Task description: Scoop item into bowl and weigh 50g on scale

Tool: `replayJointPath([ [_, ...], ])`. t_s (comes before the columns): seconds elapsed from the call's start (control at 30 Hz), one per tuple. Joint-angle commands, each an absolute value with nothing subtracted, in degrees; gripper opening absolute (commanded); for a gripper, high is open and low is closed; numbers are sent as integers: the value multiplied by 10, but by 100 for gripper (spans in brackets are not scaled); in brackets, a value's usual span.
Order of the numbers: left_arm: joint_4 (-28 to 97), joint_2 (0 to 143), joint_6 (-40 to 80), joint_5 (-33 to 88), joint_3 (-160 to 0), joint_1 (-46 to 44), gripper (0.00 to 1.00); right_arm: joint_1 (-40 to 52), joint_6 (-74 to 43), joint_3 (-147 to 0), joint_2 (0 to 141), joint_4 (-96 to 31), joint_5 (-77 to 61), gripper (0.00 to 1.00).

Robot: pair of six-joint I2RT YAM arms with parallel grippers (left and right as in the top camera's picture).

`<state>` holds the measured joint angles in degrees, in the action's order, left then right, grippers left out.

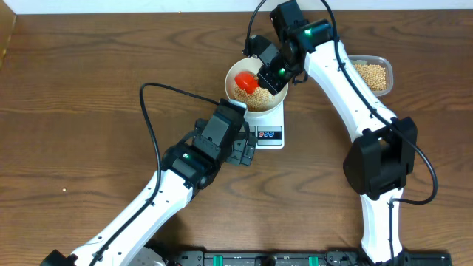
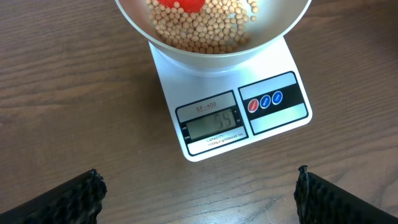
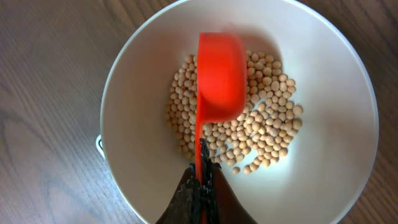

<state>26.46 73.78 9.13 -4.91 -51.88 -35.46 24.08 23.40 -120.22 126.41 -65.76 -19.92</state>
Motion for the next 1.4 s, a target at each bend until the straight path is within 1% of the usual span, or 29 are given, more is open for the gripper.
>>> replayJointPath([
  [0.0,266,734,88,-58,-517,-354,99,245,228,-1195,1268,-662,-223,1],
  [0.37,266,734,88,-58,-517,-354,100,233,227,-1196,1268,-673,-319,1],
  [0.7,266,734,88,-58,-517,-354,99,154,227,-1206,1268,-697,-457,1],
  [1.0,266,734,88,-58,-517,-354,99,106,228,-1208,1250,-705,-473,1],
  [1.37,266,734,88,-58,-517,-354,99,69,239,-1210,1178,-705,-473,1],
])
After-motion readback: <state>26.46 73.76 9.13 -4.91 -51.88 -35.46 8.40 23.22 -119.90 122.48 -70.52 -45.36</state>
